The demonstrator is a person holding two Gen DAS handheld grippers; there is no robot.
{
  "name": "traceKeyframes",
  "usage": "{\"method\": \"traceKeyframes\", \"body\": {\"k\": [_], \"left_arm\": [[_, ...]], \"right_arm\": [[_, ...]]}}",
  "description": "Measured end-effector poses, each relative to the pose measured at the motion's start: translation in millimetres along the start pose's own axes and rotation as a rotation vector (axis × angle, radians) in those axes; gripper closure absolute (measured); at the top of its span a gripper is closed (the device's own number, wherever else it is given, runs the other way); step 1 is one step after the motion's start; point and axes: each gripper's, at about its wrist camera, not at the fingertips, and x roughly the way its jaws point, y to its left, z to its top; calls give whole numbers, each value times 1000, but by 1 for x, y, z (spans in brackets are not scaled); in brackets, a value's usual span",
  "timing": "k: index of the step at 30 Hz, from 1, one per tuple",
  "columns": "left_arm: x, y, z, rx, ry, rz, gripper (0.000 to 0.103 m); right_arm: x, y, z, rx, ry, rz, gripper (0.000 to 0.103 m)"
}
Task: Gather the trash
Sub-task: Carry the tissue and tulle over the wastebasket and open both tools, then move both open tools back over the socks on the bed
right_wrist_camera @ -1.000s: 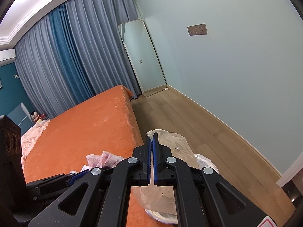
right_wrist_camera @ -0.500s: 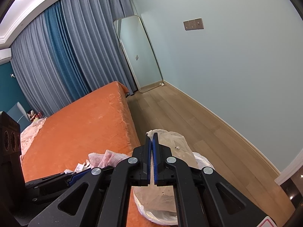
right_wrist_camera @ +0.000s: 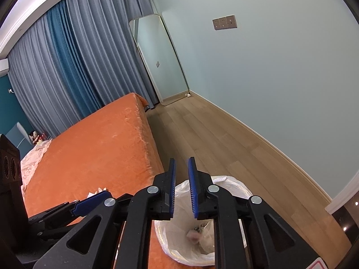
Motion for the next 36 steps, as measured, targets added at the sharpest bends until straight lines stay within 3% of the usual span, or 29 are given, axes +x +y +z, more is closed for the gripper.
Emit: {"method": "traceKeyframes", "body": {"k": [5,23,36], "left_arm": [[-2,6,0,-15,-2,2,50],[-22,41,-4,-75,-25,29,49],[-47,129,-34,-212,-32,130,43]], "right_arm": [[-1,0,2,0,-4,2,81],[8,25,-4,-47,19,32,74],[33,87,-50,-121,124,103,58]]}}
